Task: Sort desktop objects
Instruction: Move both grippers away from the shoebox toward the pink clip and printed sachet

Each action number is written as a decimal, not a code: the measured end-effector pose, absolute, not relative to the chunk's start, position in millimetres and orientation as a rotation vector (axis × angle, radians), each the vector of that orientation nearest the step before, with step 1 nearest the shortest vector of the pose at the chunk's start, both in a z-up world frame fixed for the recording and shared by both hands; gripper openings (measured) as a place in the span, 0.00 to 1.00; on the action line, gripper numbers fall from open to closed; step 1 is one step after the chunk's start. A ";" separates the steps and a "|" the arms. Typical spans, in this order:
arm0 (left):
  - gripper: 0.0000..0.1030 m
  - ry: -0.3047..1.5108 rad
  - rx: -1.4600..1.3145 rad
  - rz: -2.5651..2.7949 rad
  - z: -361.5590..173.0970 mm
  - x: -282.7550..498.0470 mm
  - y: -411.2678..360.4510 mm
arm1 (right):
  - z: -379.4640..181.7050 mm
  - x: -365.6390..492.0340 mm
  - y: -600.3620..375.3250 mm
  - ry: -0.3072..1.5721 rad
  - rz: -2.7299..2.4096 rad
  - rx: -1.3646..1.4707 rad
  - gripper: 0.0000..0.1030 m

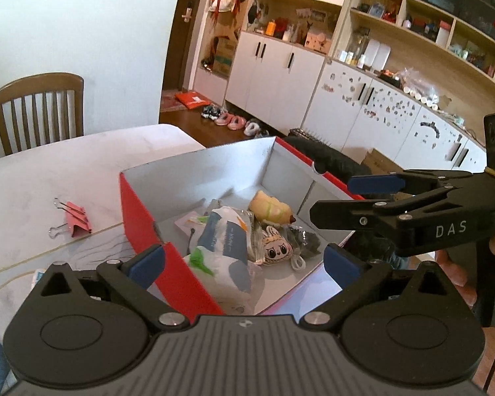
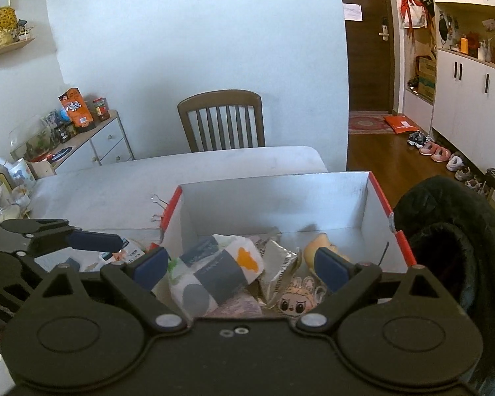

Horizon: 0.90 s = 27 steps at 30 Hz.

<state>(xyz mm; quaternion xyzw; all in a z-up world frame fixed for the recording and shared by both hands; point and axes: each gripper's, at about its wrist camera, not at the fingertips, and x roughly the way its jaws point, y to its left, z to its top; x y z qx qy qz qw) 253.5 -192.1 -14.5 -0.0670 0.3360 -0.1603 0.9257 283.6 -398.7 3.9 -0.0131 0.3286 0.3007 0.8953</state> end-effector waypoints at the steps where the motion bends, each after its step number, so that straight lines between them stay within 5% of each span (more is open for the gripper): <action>1: 1.00 0.682 -0.143 -0.329 -13.2 251.1 -188.7 | 5.5 281.4 -396.3 0.676 0.622 -0.027 0.93; 27: 1.00 0.685 -0.170 -0.144 -36.7 172.4 -59.3 | 8.6 236.7 -299.9 0.664 0.665 -0.062 0.93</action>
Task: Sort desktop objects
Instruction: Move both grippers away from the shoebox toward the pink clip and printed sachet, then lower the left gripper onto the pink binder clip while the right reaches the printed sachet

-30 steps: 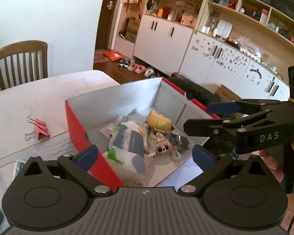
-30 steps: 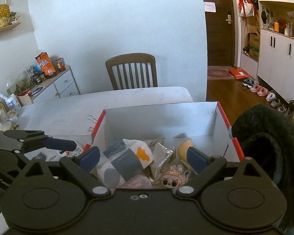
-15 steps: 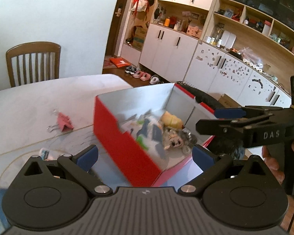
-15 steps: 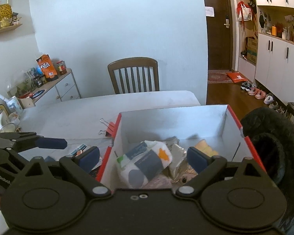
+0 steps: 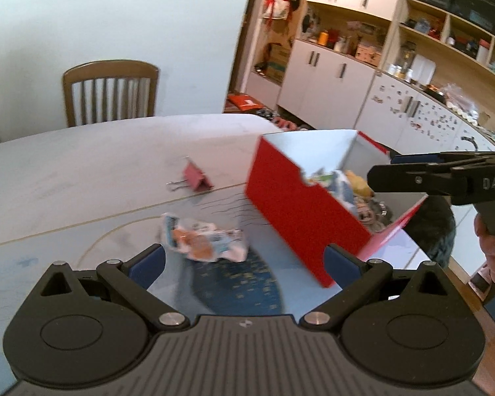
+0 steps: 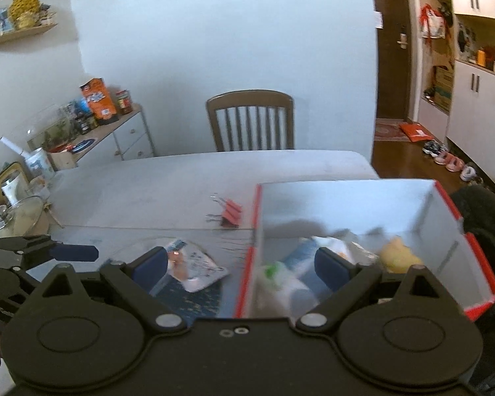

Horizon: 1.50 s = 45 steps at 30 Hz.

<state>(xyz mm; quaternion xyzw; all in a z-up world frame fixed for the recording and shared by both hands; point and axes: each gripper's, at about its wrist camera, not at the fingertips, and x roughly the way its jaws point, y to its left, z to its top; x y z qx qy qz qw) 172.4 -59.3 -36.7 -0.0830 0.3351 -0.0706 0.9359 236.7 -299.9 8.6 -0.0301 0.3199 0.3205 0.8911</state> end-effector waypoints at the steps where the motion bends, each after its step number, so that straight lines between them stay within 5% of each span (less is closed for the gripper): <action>1: 1.00 0.684 -0.174 -0.135 -37.1 171.8 -51.3 | 8.7 235.8 -292.5 0.664 0.675 -0.067 0.93; 15: 1.00 0.667 -0.163 -0.076 -39.3 208.9 21.2 | -17.0 229.2 -209.1 0.705 0.758 -0.181 0.93; 45: 1.00 0.770 -0.132 -0.186 -90.1 340.6 11.8 | -122.5 278.7 -132.2 0.762 0.754 -0.356 0.92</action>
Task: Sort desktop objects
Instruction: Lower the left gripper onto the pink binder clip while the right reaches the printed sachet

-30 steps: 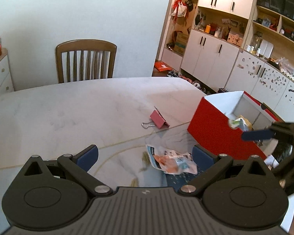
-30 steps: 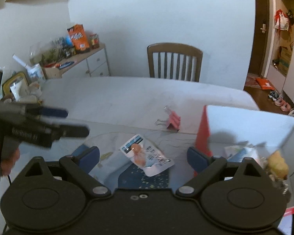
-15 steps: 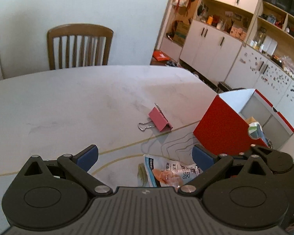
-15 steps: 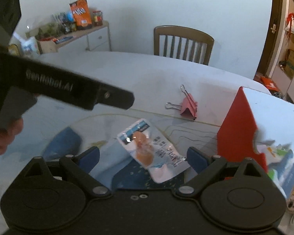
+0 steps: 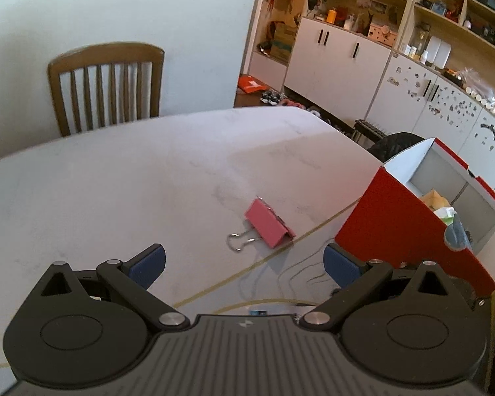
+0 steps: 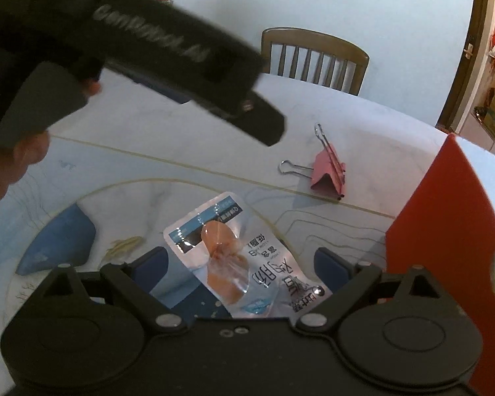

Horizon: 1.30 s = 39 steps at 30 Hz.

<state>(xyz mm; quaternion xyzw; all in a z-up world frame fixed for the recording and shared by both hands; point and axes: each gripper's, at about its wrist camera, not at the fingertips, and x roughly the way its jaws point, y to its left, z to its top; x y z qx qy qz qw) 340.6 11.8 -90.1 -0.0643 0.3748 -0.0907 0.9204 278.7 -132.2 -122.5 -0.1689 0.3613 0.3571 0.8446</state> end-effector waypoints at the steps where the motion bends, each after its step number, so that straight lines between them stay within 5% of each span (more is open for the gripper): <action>1: 0.99 0.774 -0.137 -0.187 -93.5 343.5 9.1 | -124.1 279.8 -132.2 0.768 0.755 -0.349 0.92; 12: 1.00 0.802 -0.192 -0.172 -115.3 374.1 -1.1 | -130.3 283.5 -131.6 0.765 0.771 -0.314 0.91; 19: 0.99 0.789 -0.178 -0.170 -118.6 393.0 -14.8 | -125.0 282.6 -132.4 0.755 0.769 -0.305 0.69; 23: 0.98 0.799 -0.157 -0.179 -124.3 403.8 -21.4 | -122.9 281.4 -136.2 0.756 0.767 -0.305 0.65; 39: 0.43 0.801 -0.024 -0.234 -139.9 422.8 -47.5 | -120.5 269.5 -151.0 0.748 0.783 -0.306 0.64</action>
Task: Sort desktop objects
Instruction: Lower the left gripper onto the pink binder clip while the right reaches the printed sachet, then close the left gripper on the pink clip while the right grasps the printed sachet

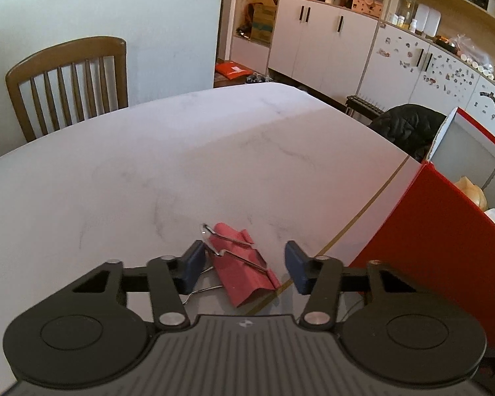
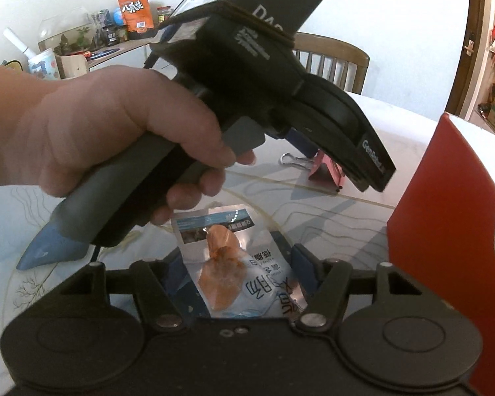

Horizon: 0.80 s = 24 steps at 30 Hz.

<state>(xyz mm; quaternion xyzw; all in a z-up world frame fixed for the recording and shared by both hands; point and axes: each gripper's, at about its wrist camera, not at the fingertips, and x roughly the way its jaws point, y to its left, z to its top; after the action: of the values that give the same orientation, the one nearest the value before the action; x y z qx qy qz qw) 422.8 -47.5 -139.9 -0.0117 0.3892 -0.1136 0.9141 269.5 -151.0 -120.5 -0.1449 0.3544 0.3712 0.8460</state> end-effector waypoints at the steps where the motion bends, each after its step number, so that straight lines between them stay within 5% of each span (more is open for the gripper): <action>1: 0.37 0.801 -0.015 -0.240 -139.8 422.2 -48.4 | -120.8 269.8 -149.5 0.749 0.781 -0.304 0.64; 24: 0.20 0.764 0.022 -0.184 -131.6 334.3 -11.0 | -124.7 249.2 -167.3 0.804 0.780 -0.329 0.63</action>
<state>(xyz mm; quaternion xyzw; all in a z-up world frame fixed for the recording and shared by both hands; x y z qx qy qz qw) 334.3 -11.0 -131.6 0.0106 0.3724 -0.0897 0.9237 249.2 -167.3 -124.7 -0.1551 0.3796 0.3681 0.8345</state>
